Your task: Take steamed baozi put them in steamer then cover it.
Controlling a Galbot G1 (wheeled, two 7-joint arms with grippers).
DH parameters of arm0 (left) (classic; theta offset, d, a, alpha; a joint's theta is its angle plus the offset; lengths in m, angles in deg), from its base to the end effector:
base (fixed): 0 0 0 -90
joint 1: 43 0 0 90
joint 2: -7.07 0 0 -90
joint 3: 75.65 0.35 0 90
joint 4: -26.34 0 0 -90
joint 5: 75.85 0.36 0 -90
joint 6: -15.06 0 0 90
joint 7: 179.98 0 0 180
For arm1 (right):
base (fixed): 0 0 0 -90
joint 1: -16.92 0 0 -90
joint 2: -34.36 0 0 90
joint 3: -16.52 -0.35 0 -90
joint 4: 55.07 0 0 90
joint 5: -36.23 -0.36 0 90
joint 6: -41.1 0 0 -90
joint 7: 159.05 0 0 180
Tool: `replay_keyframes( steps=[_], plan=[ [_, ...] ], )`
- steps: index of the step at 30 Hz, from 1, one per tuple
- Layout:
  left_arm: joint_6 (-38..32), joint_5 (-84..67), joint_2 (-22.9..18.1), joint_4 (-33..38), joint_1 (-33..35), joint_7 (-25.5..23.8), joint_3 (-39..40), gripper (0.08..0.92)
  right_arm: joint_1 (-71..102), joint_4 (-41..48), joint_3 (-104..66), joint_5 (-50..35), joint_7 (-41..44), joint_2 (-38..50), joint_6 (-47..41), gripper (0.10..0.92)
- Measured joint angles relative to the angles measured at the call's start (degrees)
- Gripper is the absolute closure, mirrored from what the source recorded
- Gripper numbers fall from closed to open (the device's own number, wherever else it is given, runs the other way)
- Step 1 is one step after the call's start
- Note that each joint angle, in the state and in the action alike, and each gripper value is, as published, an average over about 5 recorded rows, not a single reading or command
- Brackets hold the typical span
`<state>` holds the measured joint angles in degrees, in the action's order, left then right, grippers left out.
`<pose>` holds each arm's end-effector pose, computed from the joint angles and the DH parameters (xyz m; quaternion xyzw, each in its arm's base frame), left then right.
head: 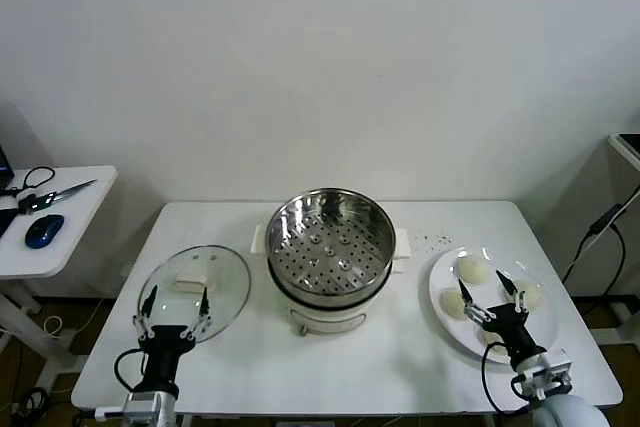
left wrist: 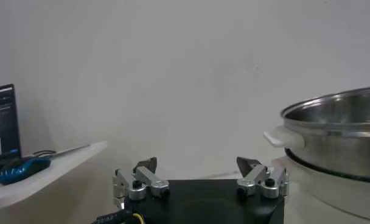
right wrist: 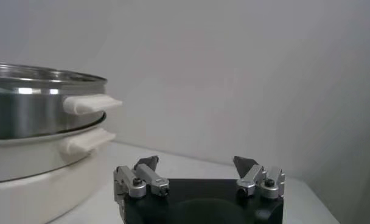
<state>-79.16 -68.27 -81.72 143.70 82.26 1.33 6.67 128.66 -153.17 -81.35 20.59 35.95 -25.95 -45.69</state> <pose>0.1527 0.0466 -0.3328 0.0544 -0.9917 -0.1116 0.0335 0.2406 -0.1906 -0.3498 0.1213 -0.9815 0.1212 0.0853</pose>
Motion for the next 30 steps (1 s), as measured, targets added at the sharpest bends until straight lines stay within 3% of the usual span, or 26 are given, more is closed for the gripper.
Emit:
replay_keyframes(
  steps=[9,17,30],
  plan=[
    [0.5,0.0,1.0,0.4,0.2,0.1,0.6,0.177,-7.6,4.8,3.9,7.0,13.0,13.3,-6.7,0.203],
    [1.3,-0.8,1.7,1.0,-0.2,0.1,0.3,0.177,-27.2,14.2,20.3,15.7,27.8,27.1,-6.3,0.203],
    [3.0,-1.8,2.0,0.5,-1.9,0.4,-0.2,0.177,-65.9,28.0,61.2,22.1,42.0,30.7,-5.9,0.203]
  ],
)
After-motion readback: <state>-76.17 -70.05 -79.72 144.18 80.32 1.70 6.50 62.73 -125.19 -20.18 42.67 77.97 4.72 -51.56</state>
